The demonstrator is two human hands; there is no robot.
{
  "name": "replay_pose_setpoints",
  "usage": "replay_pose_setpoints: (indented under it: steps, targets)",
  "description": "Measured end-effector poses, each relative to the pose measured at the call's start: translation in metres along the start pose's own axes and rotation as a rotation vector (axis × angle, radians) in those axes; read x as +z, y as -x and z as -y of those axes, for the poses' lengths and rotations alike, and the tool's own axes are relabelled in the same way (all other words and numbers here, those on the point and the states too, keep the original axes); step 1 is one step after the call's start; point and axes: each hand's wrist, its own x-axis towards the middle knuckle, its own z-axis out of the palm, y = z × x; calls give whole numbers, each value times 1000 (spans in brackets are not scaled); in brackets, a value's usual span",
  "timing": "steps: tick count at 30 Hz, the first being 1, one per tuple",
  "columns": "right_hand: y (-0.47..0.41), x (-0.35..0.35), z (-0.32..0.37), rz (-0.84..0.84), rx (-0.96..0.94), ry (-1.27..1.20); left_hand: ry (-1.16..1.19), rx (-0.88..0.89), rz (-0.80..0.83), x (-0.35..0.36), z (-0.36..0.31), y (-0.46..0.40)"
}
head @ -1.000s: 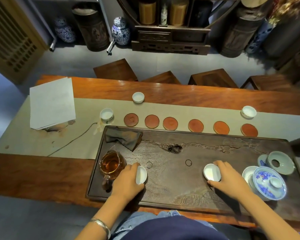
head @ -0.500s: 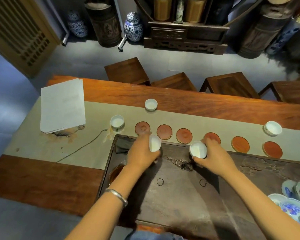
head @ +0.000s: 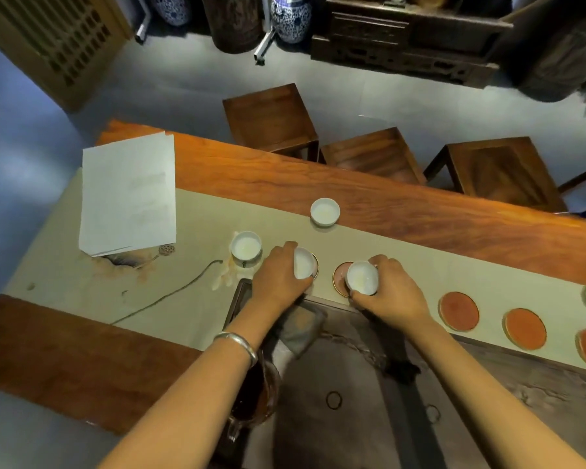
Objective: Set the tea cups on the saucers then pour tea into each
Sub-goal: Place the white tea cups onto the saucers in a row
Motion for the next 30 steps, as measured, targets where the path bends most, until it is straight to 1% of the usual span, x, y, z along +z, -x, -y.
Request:
replay_pose_setpoints:
  steps: [4,9,17,20,24,26,30]
  targets:
    - [-13,9,5,-21,-10,8,22,-1,3,6,3,-14]
    - [-23,20,0,50,-45,103,-5,14,38,15,5,-18]
    - [-28,27,-6,39,-69,167,-56,26,32,20,6,-20]
    - [-27,28,-4,36,-65,183,-32,14,28,19,6,-18]
    - [-25,24,5,-22,-87,112,87,-1,-77,5,14,-12]
    - [-31,18,8,-50,-116,109,104,4,-111,-4,20,-11]
    - [-57,7,29,-59,-155,143,125,-91,-252,-30,45,-11]
